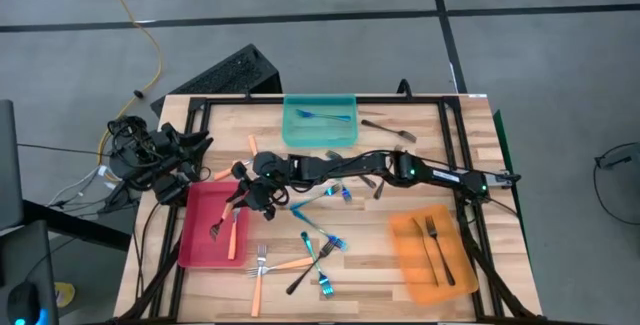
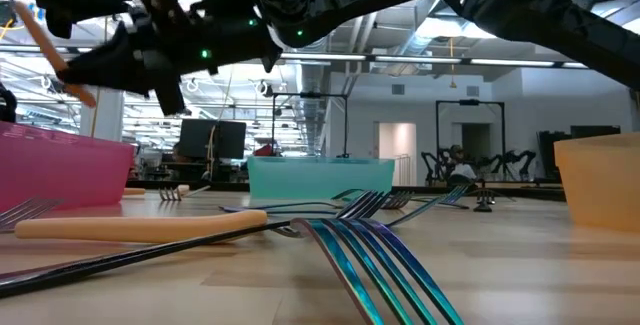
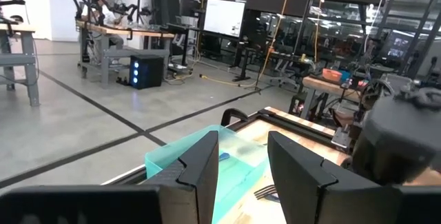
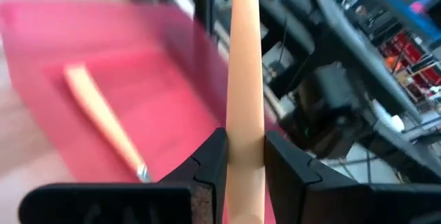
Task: Sort silverware by color (type)
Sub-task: Put the orange fork into the red bin
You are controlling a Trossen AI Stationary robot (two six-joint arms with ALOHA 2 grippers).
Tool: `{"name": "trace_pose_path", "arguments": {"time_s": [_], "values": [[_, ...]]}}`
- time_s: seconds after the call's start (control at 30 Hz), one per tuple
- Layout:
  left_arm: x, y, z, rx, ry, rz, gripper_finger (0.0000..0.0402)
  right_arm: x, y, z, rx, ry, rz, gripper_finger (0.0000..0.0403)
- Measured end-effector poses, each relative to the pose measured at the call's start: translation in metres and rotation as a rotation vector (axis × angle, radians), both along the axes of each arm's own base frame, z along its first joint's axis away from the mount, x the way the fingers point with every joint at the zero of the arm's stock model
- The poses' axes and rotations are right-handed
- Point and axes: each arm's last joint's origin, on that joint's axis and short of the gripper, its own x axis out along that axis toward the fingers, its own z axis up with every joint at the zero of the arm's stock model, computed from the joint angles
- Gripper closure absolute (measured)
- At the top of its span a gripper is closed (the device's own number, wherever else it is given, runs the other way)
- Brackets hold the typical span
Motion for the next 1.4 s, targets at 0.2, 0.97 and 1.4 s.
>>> {"name": "trace_pose_path", "arguments": {"time_s": [0.2, 0.97, 1.4], "values": [[0.000, 0.000, 0.000, 0.000, 0.000, 0.002, 0.0289, 0.003, 0.012, -0.025, -0.174, 0.010, -0.032, 0.0301], [0.000, 0.000, 0.000, -0.001, -0.001, 0.002, 0.0289, 0.003, 0.026, -0.040, -0.582, -0.035, -0.005, 0.0301], [0.000, 0.000, 0.000, -0.001, -0.001, 0.002, 0.0289, 0.002, 0.029, -0.043, -0.647, -0.026, 0.042, 0.0301]]}}
